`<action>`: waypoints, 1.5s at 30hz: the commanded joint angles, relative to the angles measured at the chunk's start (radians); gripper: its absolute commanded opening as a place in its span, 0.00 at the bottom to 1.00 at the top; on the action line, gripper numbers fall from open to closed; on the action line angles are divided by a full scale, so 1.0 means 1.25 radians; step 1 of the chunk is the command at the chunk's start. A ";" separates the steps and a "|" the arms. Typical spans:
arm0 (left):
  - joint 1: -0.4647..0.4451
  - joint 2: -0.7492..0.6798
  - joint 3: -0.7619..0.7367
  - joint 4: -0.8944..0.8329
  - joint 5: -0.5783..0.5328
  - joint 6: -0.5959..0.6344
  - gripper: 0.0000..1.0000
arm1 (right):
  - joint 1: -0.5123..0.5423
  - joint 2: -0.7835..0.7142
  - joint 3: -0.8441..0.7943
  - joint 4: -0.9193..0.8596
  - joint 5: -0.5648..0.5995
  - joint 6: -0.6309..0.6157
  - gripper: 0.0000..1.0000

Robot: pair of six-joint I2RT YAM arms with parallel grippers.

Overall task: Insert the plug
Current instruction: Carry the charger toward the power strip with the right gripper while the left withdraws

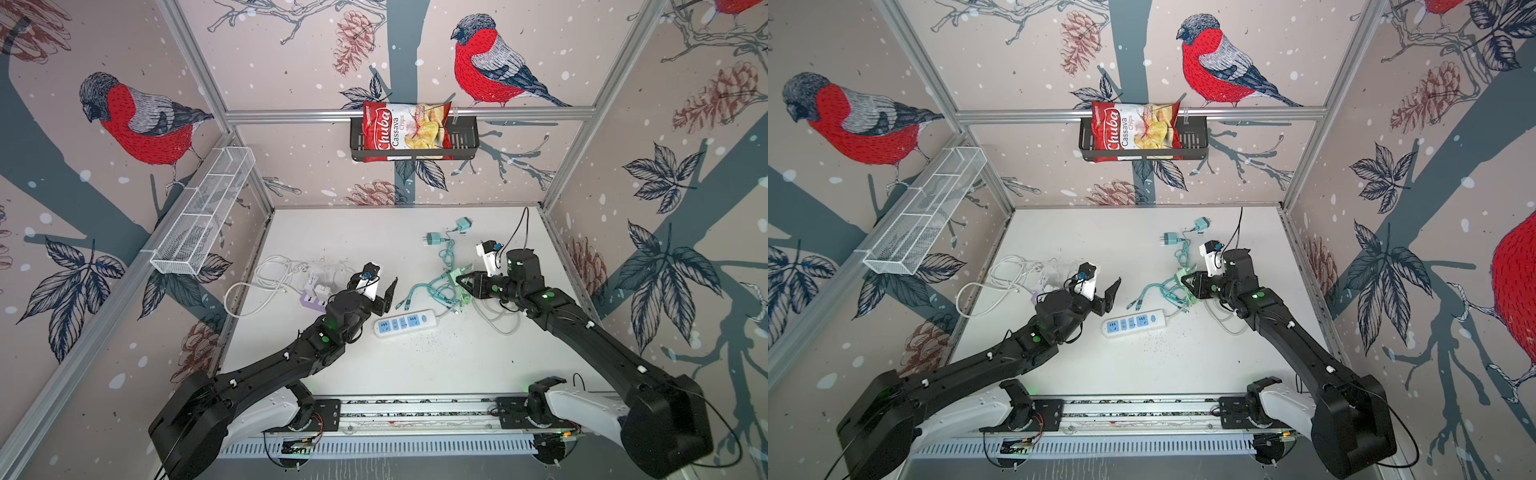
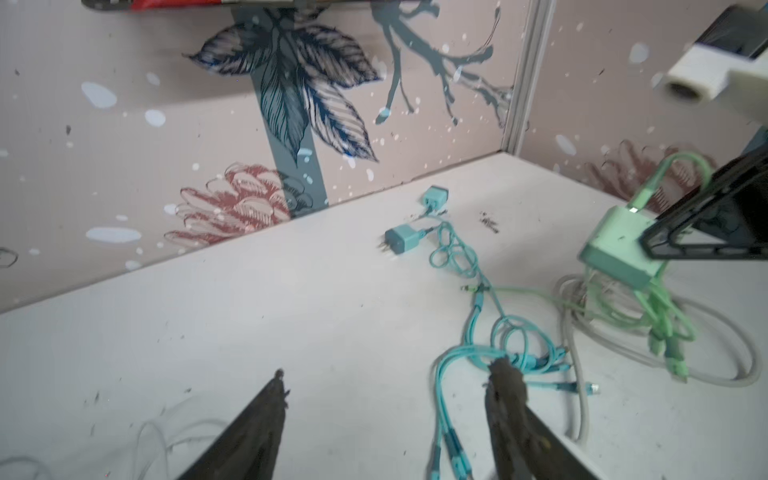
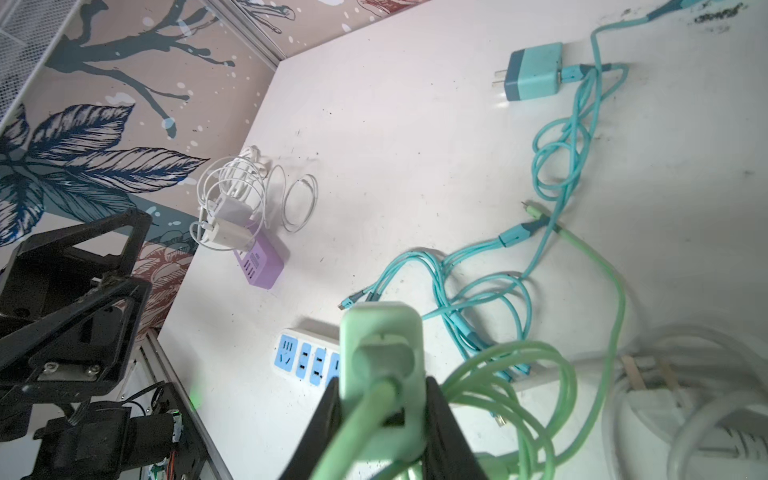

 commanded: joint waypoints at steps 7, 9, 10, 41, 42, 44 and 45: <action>0.000 -0.076 -0.064 -0.052 -0.032 -0.065 0.74 | 0.041 0.026 0.004 -0.023 0.088 -0.002 0.13; 0.001 -0.100 -0.081 -0.055 -0.033 -0.075 0.75 | 0.063 0.043 0.014 -0.037 0.127 -0.005 0.13; 0.001 -0.109 -0.086 -0.056 -0.032 -0.077 0.75 | 0.072 0.050 0.019 -0.042 0.141 -0.006 0.13; 0.001 -0.336 -0.125 -0.220 0.058 -0.248 0.75 | 0.448 0.315 0.205 -0.081 0.427 -0.230 0.08; 0.000 -0.335 -0.123 -0.226 0.051 -0.251 0.75 | 0.453 0.323 0.210 -0.082 0.428 -0.234 0.08; 0.001 -0.332 -0.123 -0.230 0.047 -0.256 0.75 | 0.460 0.334 0.218 -0.084 0.431 -0.243 0.08; 0.001 -0.329 -0.124 -0.227 0.047 -0.260 0.75 | 0.461 0.337 0.222 -0.086 0.432 -0.246 0.07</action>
